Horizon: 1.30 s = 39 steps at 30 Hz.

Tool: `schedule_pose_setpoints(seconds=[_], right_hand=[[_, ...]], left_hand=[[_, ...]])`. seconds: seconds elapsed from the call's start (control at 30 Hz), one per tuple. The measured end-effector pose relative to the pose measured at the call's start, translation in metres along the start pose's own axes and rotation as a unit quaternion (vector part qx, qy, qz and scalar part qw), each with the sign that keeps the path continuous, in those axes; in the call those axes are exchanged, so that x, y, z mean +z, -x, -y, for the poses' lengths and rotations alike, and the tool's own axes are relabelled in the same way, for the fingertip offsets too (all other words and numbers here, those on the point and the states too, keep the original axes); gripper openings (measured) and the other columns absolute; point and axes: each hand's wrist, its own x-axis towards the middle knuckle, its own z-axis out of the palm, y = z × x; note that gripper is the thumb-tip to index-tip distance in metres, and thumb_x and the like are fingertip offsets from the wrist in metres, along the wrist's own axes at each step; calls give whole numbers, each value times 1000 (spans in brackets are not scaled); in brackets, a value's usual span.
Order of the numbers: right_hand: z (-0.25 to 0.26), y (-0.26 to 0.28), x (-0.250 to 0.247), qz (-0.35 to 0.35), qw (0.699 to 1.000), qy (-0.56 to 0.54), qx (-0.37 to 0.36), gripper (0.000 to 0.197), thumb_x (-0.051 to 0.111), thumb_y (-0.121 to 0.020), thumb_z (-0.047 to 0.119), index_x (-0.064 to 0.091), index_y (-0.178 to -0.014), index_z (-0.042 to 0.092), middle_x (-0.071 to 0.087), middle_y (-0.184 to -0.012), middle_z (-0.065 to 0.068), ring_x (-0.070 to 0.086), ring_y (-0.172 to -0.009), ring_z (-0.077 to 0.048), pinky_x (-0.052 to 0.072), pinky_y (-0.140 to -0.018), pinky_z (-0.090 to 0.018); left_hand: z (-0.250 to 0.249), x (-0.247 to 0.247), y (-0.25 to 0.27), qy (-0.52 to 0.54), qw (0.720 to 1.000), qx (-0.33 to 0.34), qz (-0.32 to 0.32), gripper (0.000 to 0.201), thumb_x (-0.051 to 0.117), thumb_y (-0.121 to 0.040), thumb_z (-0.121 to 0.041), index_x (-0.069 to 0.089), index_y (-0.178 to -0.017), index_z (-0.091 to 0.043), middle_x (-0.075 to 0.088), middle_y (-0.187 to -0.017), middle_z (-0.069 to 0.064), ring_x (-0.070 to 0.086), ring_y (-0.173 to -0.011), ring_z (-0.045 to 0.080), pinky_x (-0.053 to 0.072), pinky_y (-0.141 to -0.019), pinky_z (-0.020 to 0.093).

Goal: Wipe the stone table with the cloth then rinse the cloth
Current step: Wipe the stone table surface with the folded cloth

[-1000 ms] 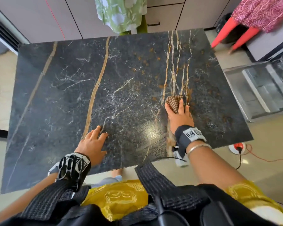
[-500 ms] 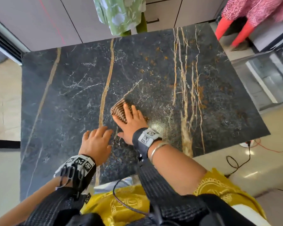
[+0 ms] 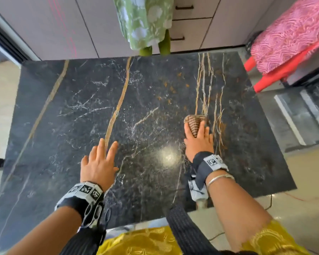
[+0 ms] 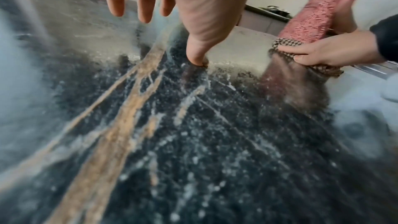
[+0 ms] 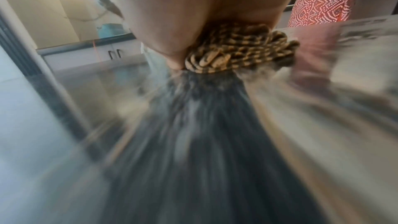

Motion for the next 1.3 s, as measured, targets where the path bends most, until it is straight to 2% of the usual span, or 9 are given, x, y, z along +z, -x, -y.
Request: schedule_pose_setpoints(seconds=[0.1, 0.23, 0.37, 0.5, 0.67, 0.83, 0.97, 1.17, 1.3], right_hand=[[5, -44, -18, -5, 999, -17, 40, 59, 34, -99, 39, 3, -149, 35, -22, -154, -18, -8, -142, -43, 5, -117, -51], [40, -85, -37, 7, 999, -23, 35, 70, 37, -93, 55, 1, -148, 35, -24, -154, -18, -12, -141, -45, 1, -116, -52], [85, -84, -39, 23, 994, 19, -103, 81, 44, -85, 63, 4, -148, 32, -22, -153, -21, -12, -139, -49, 0, -114, -56], [124, -33, -13, 56, 948, 83, -302, 84, 48, -83, 63, 4, -149, 34, -22, -153, -21, -14, -139, -48, -3, -115, -55], [109, 20, 16, 80, 917, 88, -380, 71, 45, -91, 51, 3, -147, 40, -21, -156, -10, -13, -143, -37, -6, -115, -47], [47, 8, 5, 46, 964, 18, -260, 61, 37, -98, 35, 0, -146, 45, -19, -156, -12, -9, -144, -39, -8, -113, -46], [17, -45, -23, 19, 988, 10, -153, 59, 33, -98, 37, -1, -146, 43, -21, -155, -15, -7, -143, -40, 1, -117, -50], [23, -130, -59, -6, 1000, -27, -13, 61, 37, -97, 44, 6, -149, 37, -19, -156, -14, -6, -143, -40, 4, -117, -48], [51, -170, -78, -5, 992, -109, 69, 81, 50, -85, 59, 4, -149, 37, -21, -156, -11, -11, -143, -40, 1, -116, -52]], left_hand=[[0, 3, -3, 26, 996, -65, 46, 80, 56, -85, -47, 9, -147, -31, 5, -157, 9, 16, -141, 30, 31, -108, 50], [-2, 0, -9, -4, 993, -83, 82, 75, 56, -85, -48, 15, -146, -32, 9, -156, 6, 19, -141, 29, 25, -110, 50], [-3, -6, -16, -41, 989, -83, 118, 78, 58, -83, -50, 14, -146, -33, 12, -155, 8, 26, -137, 28, 23, -111, 50], [-3, -17, -23, -58, 984, -75, 154, 80, 56, -82, -56, 12, -146, -36, 15, -154, 6, 32, -136, 25, 27, -109, 45], [-2, -32, -24, -51, 980, -62, 184, 77, 55, -83, -52, 12, -146, -37, 18, -154, 4, 37, -134, 23, 37, -105, 40], [2, -41, -23, -39, 970, -49, 235, 76, 57, -86, -39, 11, -146, -41, 2, -158, 6, 32, -138, 23, 34, -109, 42], [4, -42, -24, -46, 962, -37, 268, 75, 56, -88, -38, 8, -146, -40, -6, -158, 9, 18, -143, 26, 12, -116, 49], [12, -35, -23, -41, 961, -18, 272, 77, 55, -88, -40, 5, -147, -39, -12, -157, 9, 11, -145, 27, 7, -116, 46], [16, -36, -24, -38, 959, -14, 281, 78, 56, -88, -42, 4, -147, -40, -14, -157, 9, 11, -145, 27, 10, -116, 44]])
